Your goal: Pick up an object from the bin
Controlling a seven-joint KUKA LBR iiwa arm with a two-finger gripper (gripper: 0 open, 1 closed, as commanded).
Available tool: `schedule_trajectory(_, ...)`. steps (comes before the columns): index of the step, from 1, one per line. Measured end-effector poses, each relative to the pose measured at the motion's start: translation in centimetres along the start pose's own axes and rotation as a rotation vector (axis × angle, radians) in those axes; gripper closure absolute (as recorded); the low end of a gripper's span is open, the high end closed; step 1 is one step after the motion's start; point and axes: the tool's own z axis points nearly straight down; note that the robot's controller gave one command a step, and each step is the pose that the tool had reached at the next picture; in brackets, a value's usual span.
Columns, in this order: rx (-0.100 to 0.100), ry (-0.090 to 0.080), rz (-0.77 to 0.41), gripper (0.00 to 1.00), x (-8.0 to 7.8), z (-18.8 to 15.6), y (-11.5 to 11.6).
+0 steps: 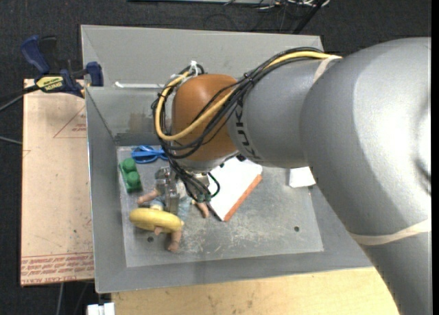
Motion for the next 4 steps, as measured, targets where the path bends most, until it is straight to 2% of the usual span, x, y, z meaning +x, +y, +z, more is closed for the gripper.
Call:
schedule_trajectory(2, 0.000, 0.002, -0.001, 1.00, 0.1, -0.2, 0.0)
schedule_trajectory(3, 0.001, 0.007, -0.001, 1.00, 0.2, -1.9, 0.0)
schedule_trajectory(4, 0.000, 0.001, -0.001, 1.00, 0.0, -3.2, 0.0)
